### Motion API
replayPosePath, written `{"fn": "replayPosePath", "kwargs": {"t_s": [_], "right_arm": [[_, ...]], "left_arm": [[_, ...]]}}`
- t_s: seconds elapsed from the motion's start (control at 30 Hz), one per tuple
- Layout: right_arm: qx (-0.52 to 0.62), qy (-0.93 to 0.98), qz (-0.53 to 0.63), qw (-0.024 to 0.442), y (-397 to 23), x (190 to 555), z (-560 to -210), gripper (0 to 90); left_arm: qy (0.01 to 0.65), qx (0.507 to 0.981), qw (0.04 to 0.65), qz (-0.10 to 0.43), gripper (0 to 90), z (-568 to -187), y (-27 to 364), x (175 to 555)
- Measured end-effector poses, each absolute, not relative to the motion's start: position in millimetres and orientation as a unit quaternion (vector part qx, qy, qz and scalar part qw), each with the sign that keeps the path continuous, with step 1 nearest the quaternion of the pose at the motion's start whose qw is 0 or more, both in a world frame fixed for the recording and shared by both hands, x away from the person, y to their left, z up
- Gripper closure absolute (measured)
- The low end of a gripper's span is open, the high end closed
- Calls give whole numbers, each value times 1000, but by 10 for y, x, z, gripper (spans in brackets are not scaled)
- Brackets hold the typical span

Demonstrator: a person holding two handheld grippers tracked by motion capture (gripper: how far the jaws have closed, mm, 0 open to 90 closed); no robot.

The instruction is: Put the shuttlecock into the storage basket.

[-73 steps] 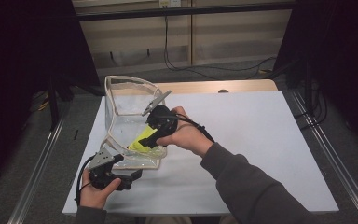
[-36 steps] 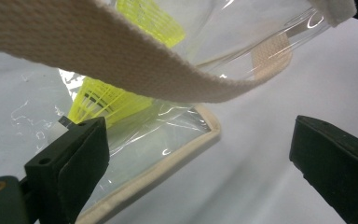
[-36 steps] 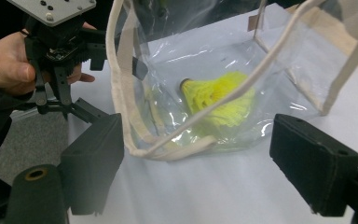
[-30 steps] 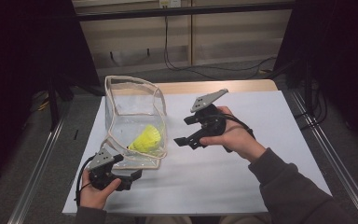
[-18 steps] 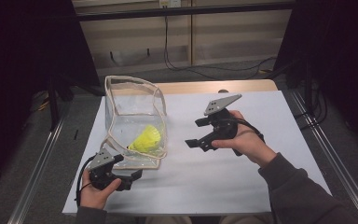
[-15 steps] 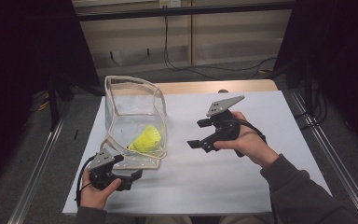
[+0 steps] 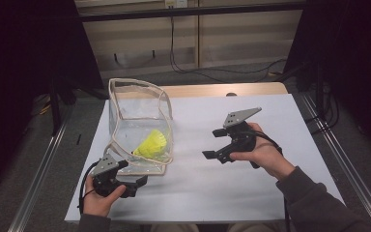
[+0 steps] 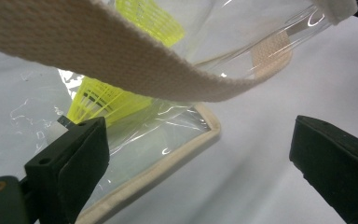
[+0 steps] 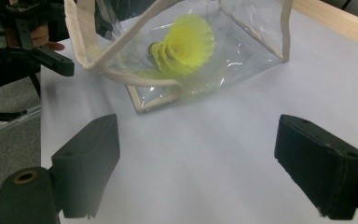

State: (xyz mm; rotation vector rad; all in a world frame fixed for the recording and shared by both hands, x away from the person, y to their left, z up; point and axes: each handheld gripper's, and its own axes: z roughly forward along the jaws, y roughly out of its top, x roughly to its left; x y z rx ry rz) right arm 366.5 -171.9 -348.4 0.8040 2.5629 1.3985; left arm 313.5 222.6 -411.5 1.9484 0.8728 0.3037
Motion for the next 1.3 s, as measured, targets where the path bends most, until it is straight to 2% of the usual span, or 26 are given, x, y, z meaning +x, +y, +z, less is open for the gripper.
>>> {"fn": "replayPosePath", "kwargs": {"t_s": [1.3], "right_arm": [[305, 833, 456, 72, -2239, 3491, -3906, 127]], "left_arm": [[357, 796, 473, 125, 48, -4114, 2228, 3137]]}}
